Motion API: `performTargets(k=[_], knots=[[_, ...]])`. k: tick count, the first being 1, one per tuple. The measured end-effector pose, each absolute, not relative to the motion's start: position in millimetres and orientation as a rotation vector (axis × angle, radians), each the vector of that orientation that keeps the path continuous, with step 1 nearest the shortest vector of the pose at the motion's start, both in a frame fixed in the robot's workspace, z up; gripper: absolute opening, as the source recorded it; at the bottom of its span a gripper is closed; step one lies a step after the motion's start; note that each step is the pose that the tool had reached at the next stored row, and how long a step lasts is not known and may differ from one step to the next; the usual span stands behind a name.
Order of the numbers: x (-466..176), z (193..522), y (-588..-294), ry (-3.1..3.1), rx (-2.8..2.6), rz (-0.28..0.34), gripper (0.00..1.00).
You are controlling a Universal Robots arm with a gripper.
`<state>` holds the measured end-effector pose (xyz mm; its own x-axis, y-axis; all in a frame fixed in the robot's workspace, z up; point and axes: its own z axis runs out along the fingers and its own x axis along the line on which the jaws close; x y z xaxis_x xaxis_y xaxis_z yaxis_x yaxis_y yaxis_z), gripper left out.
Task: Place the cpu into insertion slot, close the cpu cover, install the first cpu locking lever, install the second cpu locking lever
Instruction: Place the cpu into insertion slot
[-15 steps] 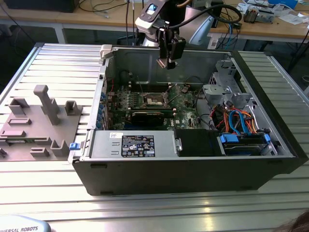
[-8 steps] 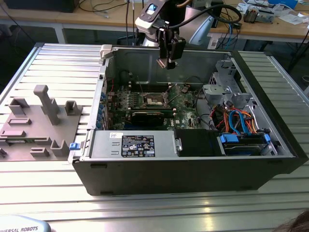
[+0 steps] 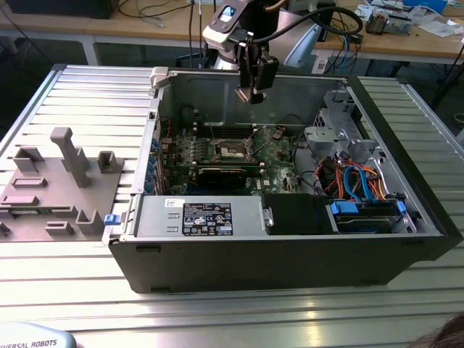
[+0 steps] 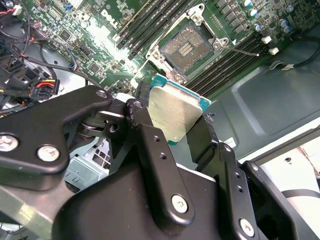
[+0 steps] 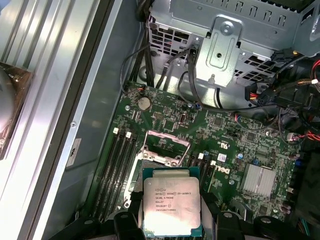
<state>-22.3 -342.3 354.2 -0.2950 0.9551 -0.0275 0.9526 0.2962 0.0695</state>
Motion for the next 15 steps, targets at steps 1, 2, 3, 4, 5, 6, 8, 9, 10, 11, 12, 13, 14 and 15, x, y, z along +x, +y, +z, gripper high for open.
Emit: performTargets(k=[1, 2, 3, 4, 5, 6, 8, 9, 10, 11, 12, 13, 14, 15], knots=[[-22.3, 354.2, -342.3, 2.477, 1.826, 0.061, 0.54], [-22.3, 354.2, -342.3, 2.477, 1.827, 0.061, 0.54], [-22.2, 354.2, -342.3, 2.476, 1.827, 0.061, 0.54], [-22.3, 354.2, -342.4, 2.476, 1.828, 0.061, 0.54], [-22.3, 354.2, -342.4, 2.476, 1.828, 0.061, 0.54], [-22.3, 354.2, -342.3, 2.475, 1.829, 0.061, 0.54], [-22.3, 354.2, -342.3, 2.474, 1.830, 0.061, 0.54], [-22.3, 354.2, -342.3, 2.474, 1.831, 0.061, 0.54], [-22.3, 354.2, -342.3, 2.473, 1.832, 0.061, 0.54], [-22.3, 354.2, -342.3, 2.473, 1.832, 0.061, 0.54], [-22.3, 354.2, -342.3, 2.472, 1.833, 0.061, 0.54], [-22.3, 354.2, -342.3, 2.472, 1.833, 0.061, 0.54], [-22.3, 354.2, -342.3, 2.472, 1.834, 0.061, 0.54], [-22.3, 354.2, -342.3, 2.471, 1.834, 0.061, 0.54]])
